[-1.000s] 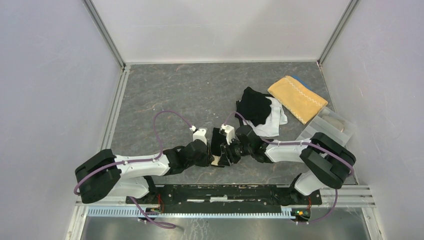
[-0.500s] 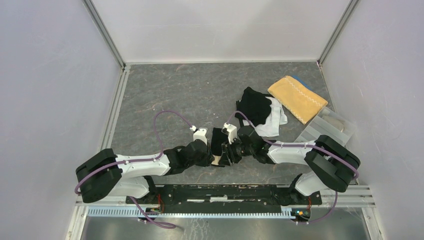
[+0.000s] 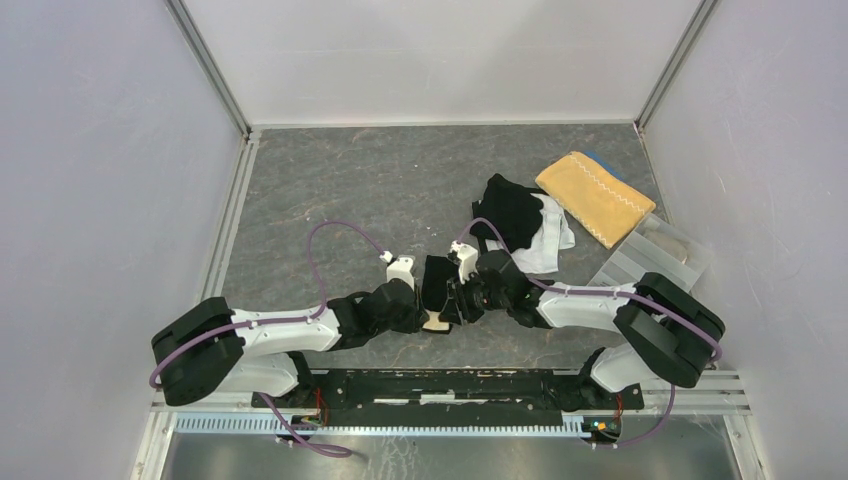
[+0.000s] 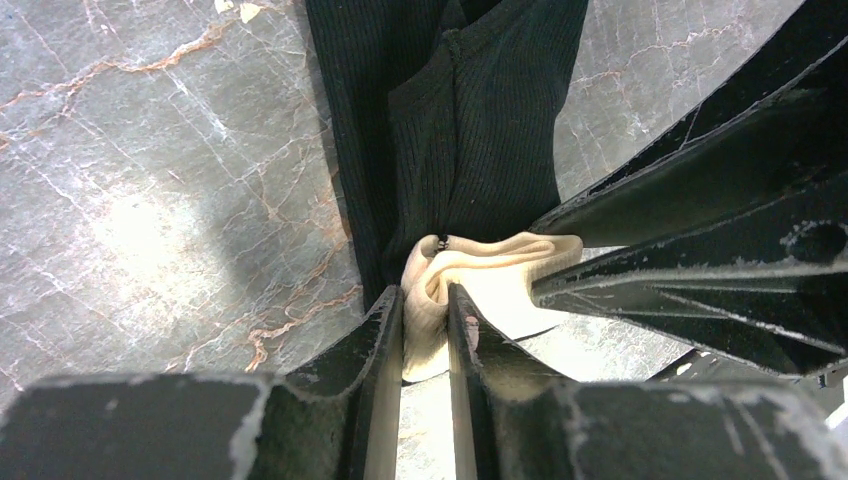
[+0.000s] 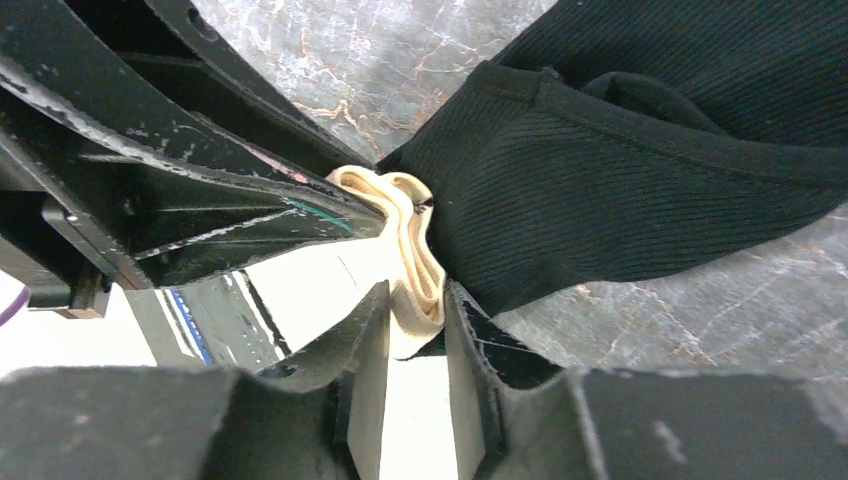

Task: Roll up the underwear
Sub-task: Roll the underwear to the center of the board.

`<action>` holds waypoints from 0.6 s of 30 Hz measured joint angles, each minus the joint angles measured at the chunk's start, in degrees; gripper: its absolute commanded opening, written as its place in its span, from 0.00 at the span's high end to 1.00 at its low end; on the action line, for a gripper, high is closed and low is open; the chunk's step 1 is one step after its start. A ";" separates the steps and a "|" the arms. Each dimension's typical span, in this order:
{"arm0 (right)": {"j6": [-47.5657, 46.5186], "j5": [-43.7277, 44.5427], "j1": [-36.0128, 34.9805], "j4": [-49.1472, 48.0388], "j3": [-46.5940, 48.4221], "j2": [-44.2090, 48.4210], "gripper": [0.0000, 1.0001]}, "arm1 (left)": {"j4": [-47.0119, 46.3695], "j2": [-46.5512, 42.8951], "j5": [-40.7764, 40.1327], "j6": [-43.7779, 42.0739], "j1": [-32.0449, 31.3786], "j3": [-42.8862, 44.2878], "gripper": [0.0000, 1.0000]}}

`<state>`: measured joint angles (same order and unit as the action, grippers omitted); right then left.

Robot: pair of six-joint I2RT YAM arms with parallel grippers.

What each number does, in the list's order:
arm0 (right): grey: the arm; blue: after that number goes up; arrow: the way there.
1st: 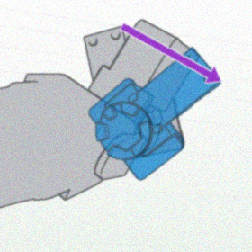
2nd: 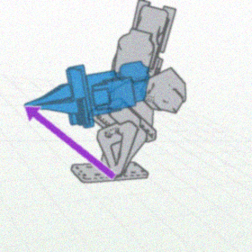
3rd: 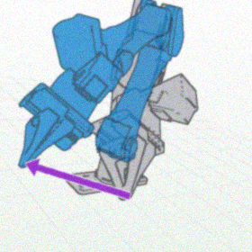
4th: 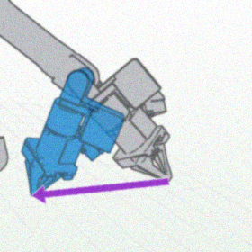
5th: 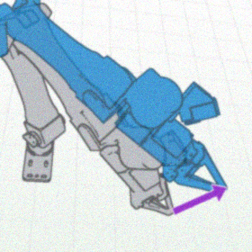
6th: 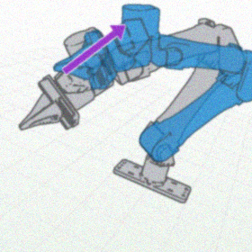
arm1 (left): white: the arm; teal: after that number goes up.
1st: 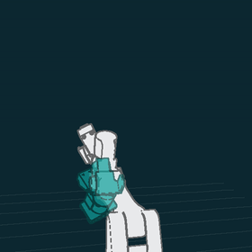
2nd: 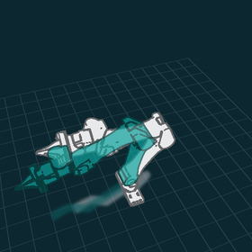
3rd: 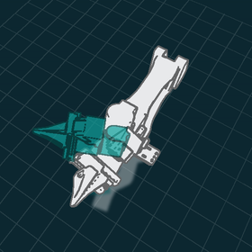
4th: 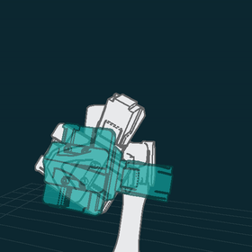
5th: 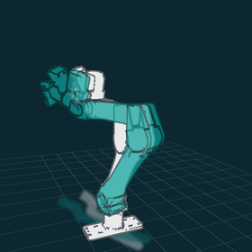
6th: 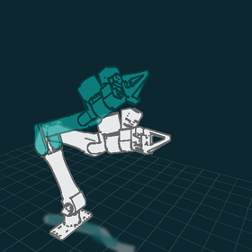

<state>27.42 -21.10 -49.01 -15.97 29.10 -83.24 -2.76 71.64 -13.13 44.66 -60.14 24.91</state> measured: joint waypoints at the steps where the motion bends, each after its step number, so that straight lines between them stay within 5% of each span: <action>1: -0.11 0.39 0.00 0.09 0.00 0.11 0.78 | 0.00 0.00 0.00 0.00 0.00 0.00 0.73; 4: -0.09 1.66 0.00 0.63 0.00 0.44 0.88 | -0.09 0.00 0.00 0.00 0.00 0.00 0.72; 18: -1.73 5.31 -0.11 1.49 -2.49 2.80 0.98 | -0.13 0.00 0.13 0.04 0.00 0.02 0.54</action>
<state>25.69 -15.79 -49.12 -14.48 26.61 -80.44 -2.90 71.64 -12.99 44.71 -60.14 24.93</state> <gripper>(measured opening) 0.099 0.458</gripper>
